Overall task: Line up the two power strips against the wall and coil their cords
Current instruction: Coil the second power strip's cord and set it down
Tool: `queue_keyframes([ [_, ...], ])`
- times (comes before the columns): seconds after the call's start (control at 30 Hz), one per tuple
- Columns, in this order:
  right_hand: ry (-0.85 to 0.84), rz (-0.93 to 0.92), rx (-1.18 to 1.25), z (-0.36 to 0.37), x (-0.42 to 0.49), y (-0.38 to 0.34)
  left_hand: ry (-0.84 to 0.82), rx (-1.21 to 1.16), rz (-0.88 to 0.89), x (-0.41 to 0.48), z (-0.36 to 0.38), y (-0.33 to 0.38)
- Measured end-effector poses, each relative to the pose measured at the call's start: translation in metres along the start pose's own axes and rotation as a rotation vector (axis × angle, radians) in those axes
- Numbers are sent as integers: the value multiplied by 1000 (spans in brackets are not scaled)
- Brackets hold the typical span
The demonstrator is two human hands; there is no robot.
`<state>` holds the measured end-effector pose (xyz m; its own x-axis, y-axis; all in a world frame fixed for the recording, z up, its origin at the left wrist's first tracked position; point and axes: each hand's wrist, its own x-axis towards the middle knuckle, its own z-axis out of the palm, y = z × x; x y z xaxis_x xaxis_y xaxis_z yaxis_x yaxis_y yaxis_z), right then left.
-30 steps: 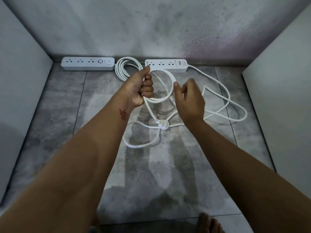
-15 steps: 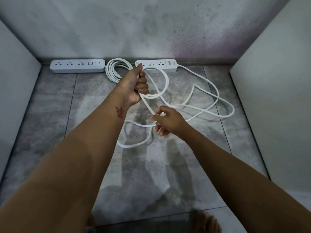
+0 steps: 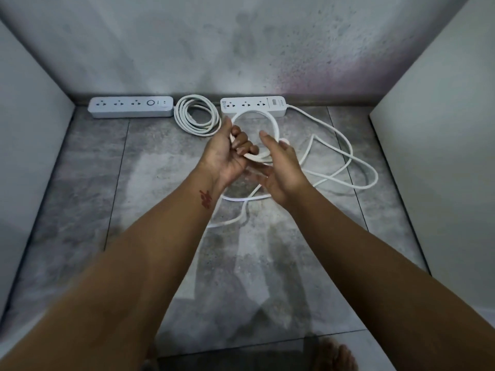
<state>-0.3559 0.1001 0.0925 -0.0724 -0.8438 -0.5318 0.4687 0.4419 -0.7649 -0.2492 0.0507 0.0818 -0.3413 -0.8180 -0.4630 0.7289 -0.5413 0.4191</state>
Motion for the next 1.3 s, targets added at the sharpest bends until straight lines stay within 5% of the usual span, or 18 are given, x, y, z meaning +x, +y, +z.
queue_keyframes([
  [0.1,166,-111,-14,5,7,-7,-61,61,-54,-8,0,-13],
  [0.23,180,-106,100,0,8,-21,-154,359,-137,-15,-16,-13],
  [0.4,242,-168,-153,-9,19,-23,-79,546,-319,-19,-23,0],
  [0.63,-73,-142,-363,-1,15,-37,221,622,-416,-6,-18,11],
  [0.83,-387,64,-388,-10,9,-49,205,559,-565,1,-18,11],
  [1.0,-493,158,-317,-20,11,-51,169,434,-480,14,-26,-4],
  [1.3,-19,-358,-860,-26,22,-31,-78,629,-302,-2,-10,10],
])
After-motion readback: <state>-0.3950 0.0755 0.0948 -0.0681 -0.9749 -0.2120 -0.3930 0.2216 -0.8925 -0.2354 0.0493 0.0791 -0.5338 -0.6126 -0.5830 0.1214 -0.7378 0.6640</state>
